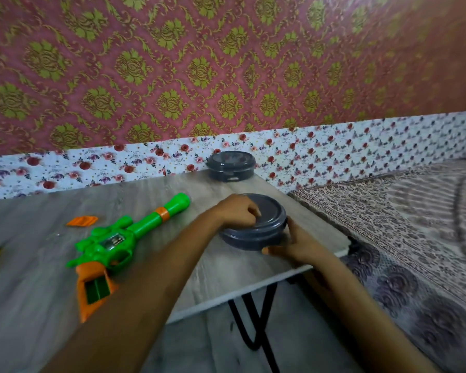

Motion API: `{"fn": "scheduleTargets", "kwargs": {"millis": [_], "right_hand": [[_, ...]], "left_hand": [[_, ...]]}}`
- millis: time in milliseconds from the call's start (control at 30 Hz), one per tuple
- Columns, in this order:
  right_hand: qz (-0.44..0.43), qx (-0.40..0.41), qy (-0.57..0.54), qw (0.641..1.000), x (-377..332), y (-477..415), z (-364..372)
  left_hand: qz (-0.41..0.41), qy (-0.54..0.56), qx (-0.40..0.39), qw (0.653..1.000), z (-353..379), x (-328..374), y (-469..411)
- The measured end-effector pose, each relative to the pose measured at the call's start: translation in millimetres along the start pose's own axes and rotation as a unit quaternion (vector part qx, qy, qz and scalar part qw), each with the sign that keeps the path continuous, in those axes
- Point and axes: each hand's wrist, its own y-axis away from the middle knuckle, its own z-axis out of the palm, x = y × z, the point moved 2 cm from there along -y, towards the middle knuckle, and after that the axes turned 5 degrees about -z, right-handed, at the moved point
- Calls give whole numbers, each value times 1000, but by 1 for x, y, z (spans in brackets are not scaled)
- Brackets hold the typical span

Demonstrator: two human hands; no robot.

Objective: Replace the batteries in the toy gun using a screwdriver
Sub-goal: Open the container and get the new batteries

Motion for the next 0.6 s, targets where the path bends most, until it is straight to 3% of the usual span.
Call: {"fn": "scheduleTargets", "kwargs": {"millis": [167,300,433,600], "right_hand": [[17,44,-26,999,8,20,12],[8,88,49,995,6,26,26],[7,136,81,987,8,25,35],[7,134,94,986,13,17,36]], "left_hand": [[45,26,-41,998,9,-3,31],[66,-2,-52,996,16,-14,37],[89,-105,-86,987,9,-16,34],[100,-193,-120,969,3,-26,34]]}}
